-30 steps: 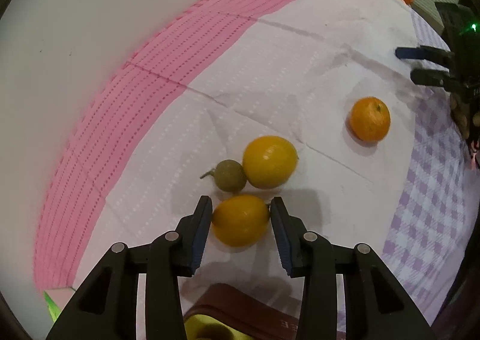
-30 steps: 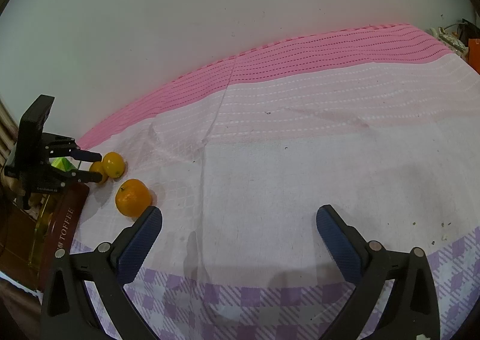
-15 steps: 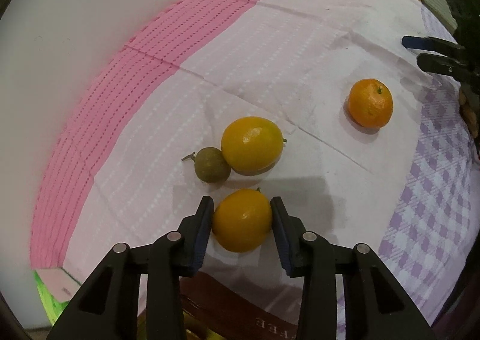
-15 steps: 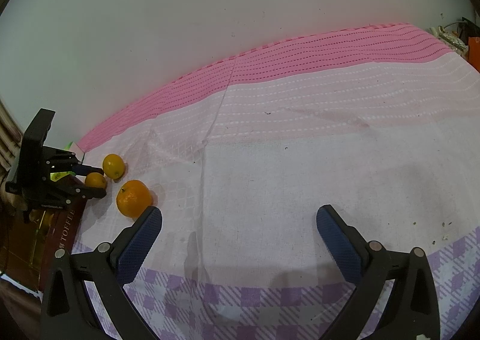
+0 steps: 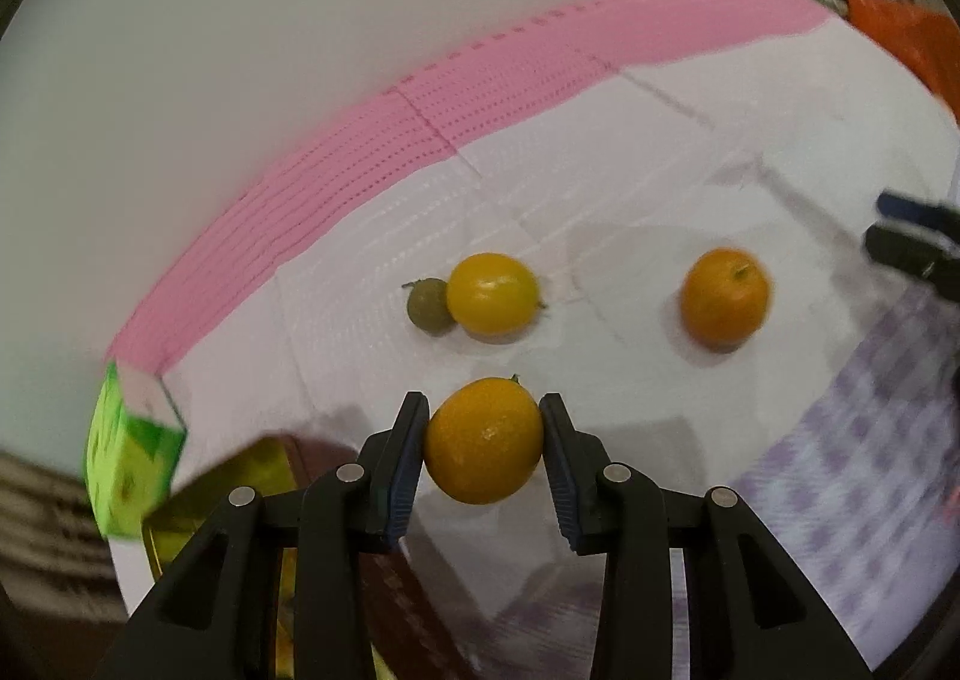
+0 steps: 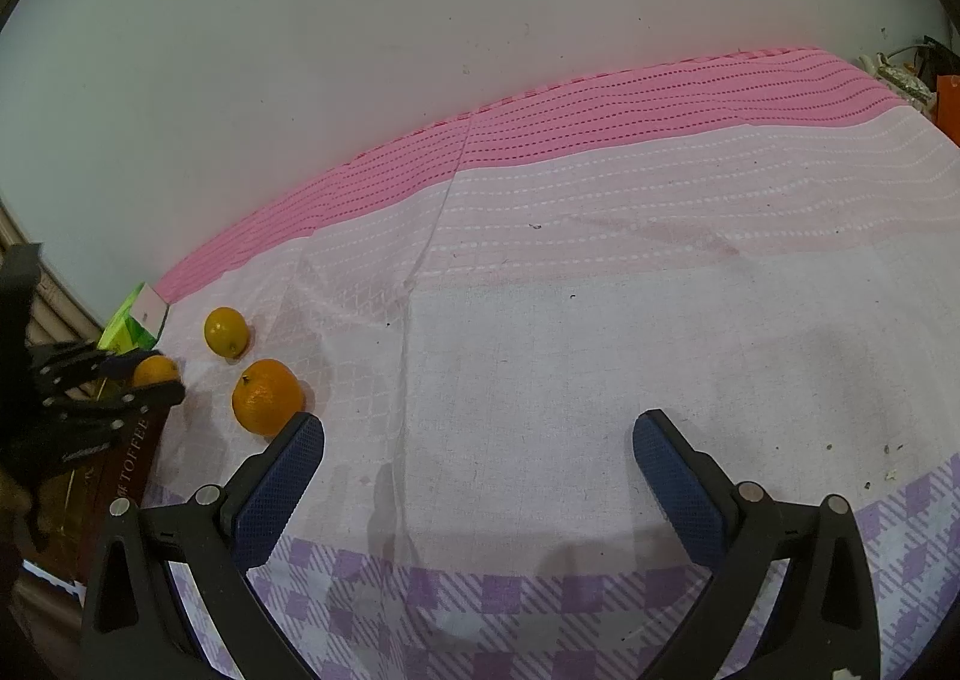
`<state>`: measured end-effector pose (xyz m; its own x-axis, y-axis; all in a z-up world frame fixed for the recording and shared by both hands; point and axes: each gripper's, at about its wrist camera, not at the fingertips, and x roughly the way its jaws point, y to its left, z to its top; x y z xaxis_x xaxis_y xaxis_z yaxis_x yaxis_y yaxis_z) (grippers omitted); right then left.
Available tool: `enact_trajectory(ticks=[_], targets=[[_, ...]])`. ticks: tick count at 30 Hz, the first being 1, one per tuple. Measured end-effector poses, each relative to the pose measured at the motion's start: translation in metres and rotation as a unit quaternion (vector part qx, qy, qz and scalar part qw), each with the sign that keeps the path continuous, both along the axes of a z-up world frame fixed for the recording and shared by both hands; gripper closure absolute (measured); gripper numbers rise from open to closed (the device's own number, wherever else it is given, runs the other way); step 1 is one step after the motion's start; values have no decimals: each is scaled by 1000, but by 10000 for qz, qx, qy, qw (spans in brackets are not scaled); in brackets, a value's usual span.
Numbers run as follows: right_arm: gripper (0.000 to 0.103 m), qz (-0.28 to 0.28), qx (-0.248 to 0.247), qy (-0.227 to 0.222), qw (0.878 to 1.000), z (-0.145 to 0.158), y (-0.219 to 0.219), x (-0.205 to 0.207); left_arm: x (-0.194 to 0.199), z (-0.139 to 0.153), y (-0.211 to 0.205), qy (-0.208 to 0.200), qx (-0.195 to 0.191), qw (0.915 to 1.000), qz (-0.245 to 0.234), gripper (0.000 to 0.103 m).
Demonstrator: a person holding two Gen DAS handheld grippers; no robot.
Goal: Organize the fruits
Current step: 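Carry the yellow lemon with the left gripper toward the gold tray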
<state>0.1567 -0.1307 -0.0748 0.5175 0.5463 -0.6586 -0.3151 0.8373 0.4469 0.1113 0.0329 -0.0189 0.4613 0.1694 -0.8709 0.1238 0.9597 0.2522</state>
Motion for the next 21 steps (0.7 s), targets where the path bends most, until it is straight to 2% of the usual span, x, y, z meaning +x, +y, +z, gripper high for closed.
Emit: enact_trajectory(ticks=[9,14,21], targets=[[1,-1,2,-2,10000,0,0,0,-34,23,-25,-401,-162,9960,779,64],[1,-1,-8,-5,10000,-1,-1,0,-50,29,-34,-478,-60,9947,911,64],[1,0,-35,-14,10000,0,0,0,-68,36,-39,-551,-105,9931,1027,64]])
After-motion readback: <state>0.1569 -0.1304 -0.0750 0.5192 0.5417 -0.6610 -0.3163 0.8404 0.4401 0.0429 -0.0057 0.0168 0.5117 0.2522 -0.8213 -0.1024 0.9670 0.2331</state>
